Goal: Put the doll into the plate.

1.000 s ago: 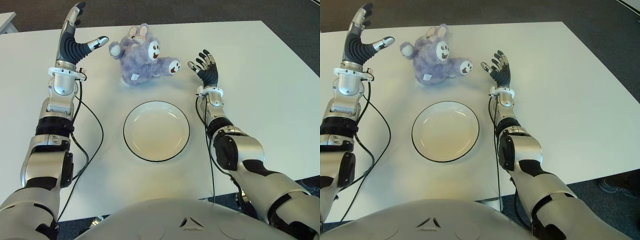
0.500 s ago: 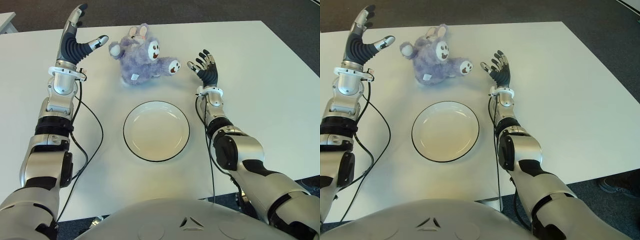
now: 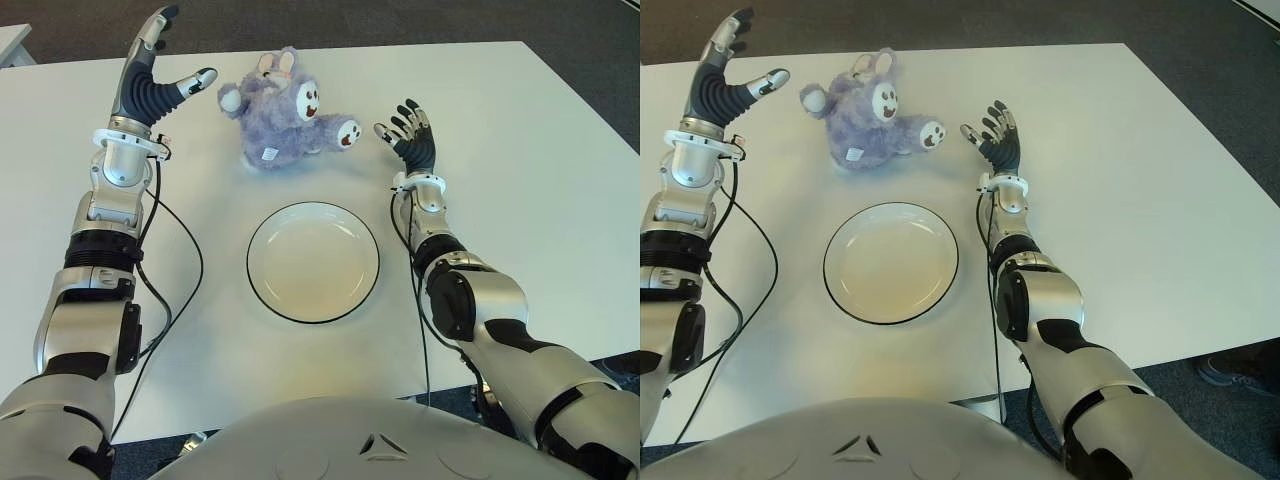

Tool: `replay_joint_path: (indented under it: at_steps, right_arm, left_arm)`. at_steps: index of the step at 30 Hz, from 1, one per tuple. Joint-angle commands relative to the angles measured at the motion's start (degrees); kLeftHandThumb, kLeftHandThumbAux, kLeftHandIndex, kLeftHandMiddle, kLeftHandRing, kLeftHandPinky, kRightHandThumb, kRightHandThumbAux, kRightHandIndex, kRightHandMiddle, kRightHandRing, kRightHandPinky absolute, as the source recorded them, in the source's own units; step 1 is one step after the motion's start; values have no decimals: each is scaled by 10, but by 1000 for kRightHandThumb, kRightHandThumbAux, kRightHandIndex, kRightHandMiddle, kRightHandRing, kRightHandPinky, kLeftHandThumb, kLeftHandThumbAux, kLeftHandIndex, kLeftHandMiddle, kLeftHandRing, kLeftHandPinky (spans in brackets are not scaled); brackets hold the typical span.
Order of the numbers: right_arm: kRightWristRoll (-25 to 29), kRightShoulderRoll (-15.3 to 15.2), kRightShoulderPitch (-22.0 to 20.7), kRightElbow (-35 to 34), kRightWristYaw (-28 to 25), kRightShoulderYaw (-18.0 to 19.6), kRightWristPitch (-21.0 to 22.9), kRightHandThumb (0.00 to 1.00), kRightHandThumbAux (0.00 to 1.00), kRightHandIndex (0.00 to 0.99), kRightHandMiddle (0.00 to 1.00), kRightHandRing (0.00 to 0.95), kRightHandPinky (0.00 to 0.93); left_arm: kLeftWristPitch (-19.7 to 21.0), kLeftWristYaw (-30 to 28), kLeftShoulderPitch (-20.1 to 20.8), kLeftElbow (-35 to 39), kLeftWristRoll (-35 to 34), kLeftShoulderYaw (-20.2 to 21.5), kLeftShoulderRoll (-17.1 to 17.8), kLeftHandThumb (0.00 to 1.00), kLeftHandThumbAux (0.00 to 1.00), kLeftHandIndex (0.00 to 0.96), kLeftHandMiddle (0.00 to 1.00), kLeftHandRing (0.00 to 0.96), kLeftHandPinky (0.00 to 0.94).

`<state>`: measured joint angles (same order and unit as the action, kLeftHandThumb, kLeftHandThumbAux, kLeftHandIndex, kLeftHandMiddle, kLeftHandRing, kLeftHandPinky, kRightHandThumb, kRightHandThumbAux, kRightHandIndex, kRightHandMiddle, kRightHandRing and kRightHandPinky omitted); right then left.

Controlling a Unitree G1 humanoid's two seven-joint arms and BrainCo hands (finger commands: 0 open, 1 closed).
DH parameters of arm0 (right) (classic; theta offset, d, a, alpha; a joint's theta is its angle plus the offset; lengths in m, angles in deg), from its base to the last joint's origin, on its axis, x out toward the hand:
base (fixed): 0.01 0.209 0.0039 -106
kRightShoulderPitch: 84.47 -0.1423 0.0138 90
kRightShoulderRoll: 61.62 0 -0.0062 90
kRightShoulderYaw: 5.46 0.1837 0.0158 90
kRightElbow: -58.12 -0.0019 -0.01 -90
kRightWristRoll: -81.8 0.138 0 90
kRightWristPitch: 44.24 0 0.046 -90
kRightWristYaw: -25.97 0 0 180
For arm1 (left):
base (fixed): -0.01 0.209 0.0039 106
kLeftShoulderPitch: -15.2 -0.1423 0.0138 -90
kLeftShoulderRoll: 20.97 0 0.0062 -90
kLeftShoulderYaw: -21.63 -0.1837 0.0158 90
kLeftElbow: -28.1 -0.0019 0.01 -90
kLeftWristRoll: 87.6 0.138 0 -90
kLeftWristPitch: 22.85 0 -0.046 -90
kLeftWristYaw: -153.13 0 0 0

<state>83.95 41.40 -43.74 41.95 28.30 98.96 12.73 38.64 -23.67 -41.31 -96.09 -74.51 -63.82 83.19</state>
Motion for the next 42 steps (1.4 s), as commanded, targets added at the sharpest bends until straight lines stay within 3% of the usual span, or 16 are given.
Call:
replay_joint_path:
  at_steps: [1,25,42]
  right_arm:
    - [-3,8,19,15,4,-1,15,187,855,100,136,141,165]
    - [-5,8,18,15,7,-5,17,155,847,93,120,127,154]
    - [-4,9,17,15,9,-4,15,186,856,102,128,133,165]
  left_arm:
    - [12,-11,5,4,11,-9,10,132,461,0,26,41,51]
    - [2,16,21,2,66,-31,24,102,468,0,41,22,0]
    - [-9,17,34,-11,82,-47,30,93,419,0,56,23,0]
